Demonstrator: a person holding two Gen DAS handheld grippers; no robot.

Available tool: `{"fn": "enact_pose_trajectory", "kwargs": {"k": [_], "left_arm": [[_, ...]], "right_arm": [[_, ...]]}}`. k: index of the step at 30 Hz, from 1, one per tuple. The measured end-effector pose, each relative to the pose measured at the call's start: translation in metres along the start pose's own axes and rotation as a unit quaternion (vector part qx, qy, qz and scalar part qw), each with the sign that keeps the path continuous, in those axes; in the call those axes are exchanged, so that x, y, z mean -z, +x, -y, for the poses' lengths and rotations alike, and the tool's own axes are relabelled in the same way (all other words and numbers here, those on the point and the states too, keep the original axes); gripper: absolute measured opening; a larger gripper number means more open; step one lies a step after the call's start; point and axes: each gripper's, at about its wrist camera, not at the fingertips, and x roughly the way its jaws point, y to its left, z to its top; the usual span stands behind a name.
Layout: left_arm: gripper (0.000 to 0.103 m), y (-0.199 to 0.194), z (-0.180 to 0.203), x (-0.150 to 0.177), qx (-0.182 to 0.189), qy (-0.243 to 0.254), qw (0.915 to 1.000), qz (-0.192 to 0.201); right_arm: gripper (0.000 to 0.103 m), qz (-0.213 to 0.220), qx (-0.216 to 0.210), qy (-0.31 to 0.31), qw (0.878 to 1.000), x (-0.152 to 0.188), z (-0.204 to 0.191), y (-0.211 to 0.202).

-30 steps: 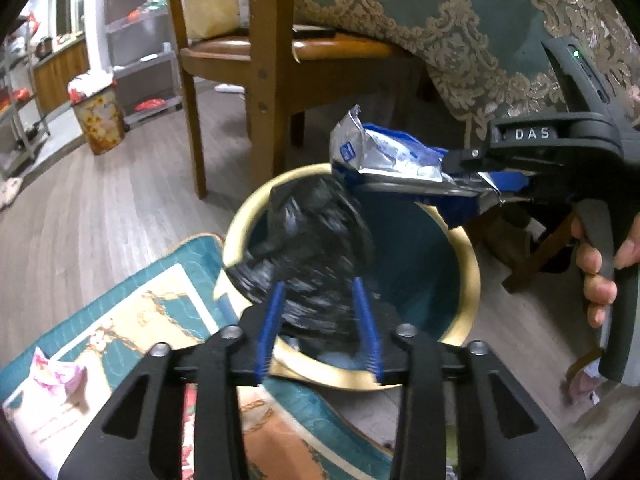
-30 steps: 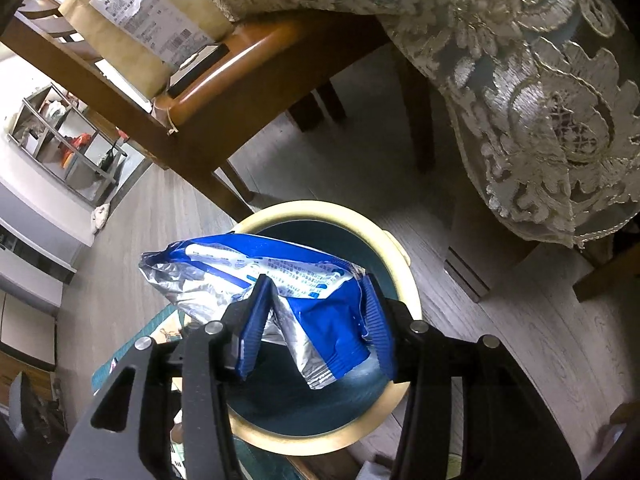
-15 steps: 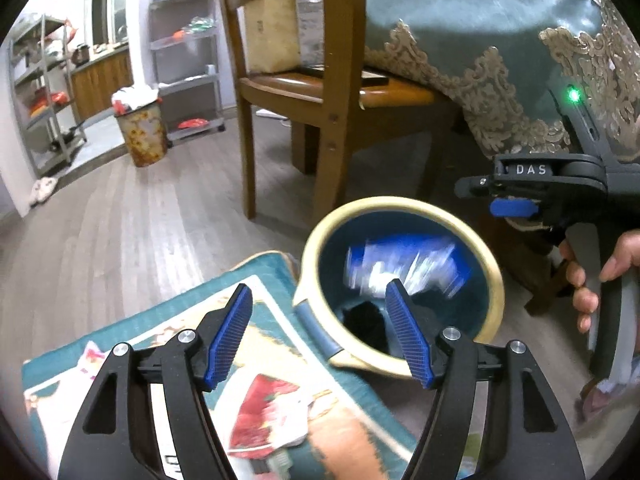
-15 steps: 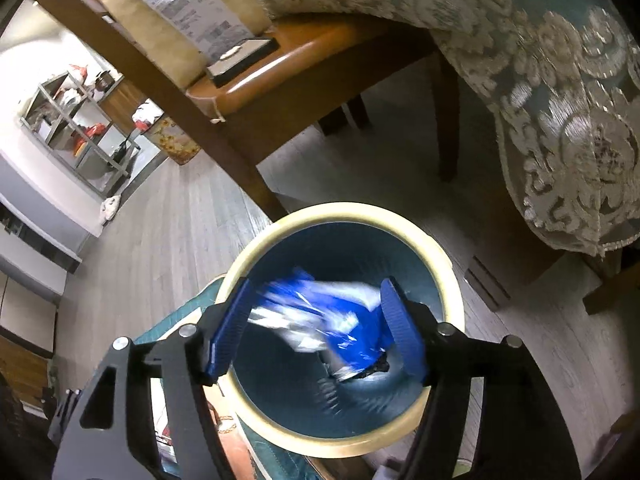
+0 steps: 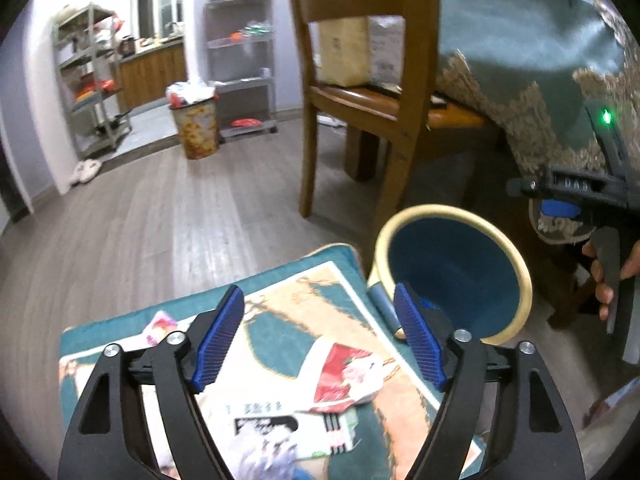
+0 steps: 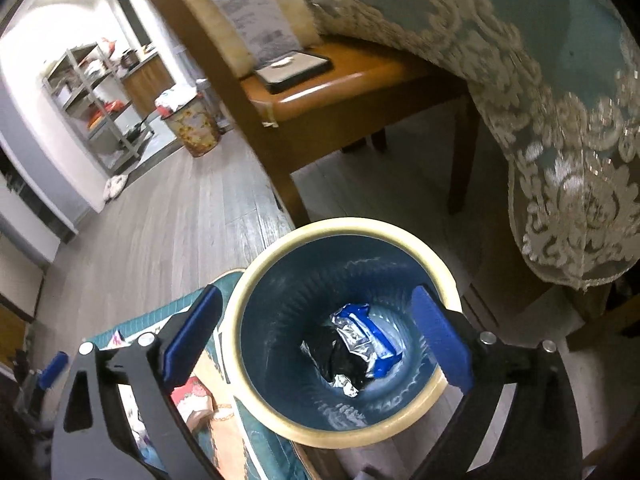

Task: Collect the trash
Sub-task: 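Move both open tools back over the cushion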

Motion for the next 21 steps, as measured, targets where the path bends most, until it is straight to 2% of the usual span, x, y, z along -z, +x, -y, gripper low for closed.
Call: {"fn": "enact_pose_trajectory", "kwargs": {"k": [9, 17, 21], "left_arm": [[0.081, -0.061, -0.066, 0.034, -0.059, -0.041, 0.9974, 0.004], [0.082, -0.104, -0.141, 0.076, -0.120, -0.101, 0.9876, -0.005], [0.083, -0.117, -0.169, 0.091, -0.138, -0.124, 0.9827, -0.008]], "right_arm": [[0.097, 0.004, -0.014, -0.056, 0.998, 0.022, -0.046, -0.010], [0.097, -0.014, -0.044, -0.115, 0.992, 0.058, -0.115, -0.004], [0.097, -0.029, -0.055, -0.137, 0.989, 0.077, -0.146, 0.003]]}}
